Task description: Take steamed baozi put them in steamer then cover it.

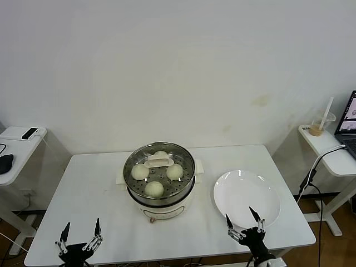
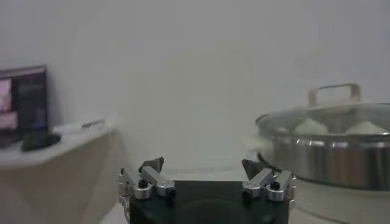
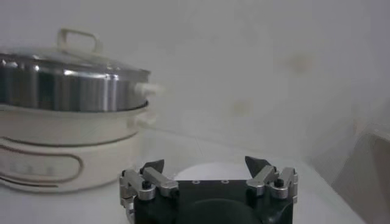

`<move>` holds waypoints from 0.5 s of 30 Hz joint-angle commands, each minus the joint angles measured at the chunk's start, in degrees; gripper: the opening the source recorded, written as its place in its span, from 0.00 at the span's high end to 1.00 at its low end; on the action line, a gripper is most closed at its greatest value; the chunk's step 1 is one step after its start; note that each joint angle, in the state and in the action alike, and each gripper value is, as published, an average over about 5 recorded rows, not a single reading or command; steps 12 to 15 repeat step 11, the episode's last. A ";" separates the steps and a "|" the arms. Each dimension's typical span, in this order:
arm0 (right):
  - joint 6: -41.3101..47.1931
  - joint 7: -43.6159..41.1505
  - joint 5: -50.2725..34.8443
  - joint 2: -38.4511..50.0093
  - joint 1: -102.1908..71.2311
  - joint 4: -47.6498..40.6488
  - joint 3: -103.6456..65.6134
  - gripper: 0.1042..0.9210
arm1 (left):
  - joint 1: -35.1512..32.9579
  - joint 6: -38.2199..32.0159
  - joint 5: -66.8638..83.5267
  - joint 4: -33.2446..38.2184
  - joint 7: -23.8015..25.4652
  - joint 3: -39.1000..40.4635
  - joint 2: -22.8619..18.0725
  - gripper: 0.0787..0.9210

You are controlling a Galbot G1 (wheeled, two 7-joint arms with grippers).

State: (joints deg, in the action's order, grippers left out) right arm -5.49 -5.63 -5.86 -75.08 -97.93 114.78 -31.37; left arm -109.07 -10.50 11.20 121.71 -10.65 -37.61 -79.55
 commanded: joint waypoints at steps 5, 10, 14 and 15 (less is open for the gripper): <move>6.20 2.61 -4.42 1.00 -1.73 2.58 2.20 0.12 | -3.38 1.18 6.89 0.73 -2.63 -0.56 -2.71 0.12; 6.40 2.73 -4.01 0.73 -1.69 2.70 2.48 0.12 | -3.01 2.13 6.47 1.23 -3.48 -0.15 -3.09 0.12; 6.44 2.72 -3.99 0.72 -1.65 2.73 2.49 0.12 | -2.97 2.31 6.52 1.32 -3.60 -0.11 -3.14 0.12; 6.44 2.72 -3.99 0.72 -1.65 2.73 2.49 0.12 | -2.97 2.31 6.52 1.32 -3.60 -0.11 -3.14 0.12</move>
